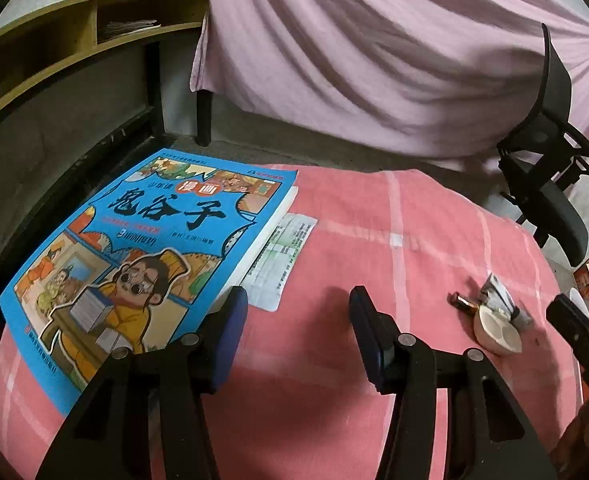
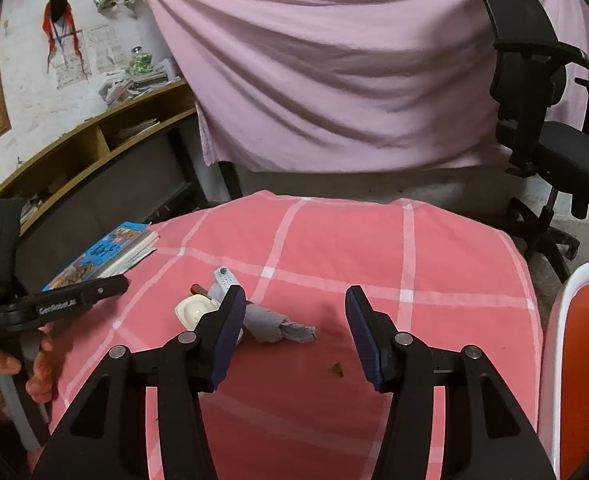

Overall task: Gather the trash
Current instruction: 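Grasp the white paper strip with the left tool while the right tool grasps the grey cloth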

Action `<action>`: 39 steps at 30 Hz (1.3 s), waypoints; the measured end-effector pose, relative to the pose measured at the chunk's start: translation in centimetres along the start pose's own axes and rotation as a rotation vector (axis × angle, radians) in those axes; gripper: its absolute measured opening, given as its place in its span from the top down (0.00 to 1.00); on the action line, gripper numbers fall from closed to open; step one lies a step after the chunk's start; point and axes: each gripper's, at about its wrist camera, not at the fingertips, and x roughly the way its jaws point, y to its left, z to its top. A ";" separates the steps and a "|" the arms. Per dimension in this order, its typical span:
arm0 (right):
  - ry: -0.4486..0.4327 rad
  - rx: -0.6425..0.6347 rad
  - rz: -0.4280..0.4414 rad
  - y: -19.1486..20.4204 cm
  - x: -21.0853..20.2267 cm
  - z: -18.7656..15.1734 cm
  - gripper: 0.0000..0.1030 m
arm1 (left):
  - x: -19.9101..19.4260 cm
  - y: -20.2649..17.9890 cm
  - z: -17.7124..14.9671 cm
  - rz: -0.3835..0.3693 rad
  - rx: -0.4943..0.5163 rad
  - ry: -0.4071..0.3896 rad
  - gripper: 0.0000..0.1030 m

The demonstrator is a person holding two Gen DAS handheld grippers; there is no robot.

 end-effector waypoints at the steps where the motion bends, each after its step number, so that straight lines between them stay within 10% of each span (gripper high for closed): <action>1: 0.003 0.001 0.001 0.0 0.1 0.0 0.51 | 0.3 0.0 0.3 0.003 0.001 0.004 0.55; 8: 0.081 0.002 0.043 0.2 2.0 0.2 0.65 | 1.3 0.1 1.1 0.019 0.004 0.023 0.57; 24: 0.171 0.003 0.093 0.6 3.4 -0.3 0.71 | 3.3 -1.4 1.2 0.093 0.106 0.050 0.99; 31: 0.156 -0.002 0.086 0.6 3.2 -0.2 0.75 | 2.2 -0.3 0.7 0.003 0.064 0.029 1.00; 39: 0.143 0.061 0.074 -0.5 3.1 0.0 0.75 | 2.2 -0.4 1.4 0.066 0.067 0.027 0.89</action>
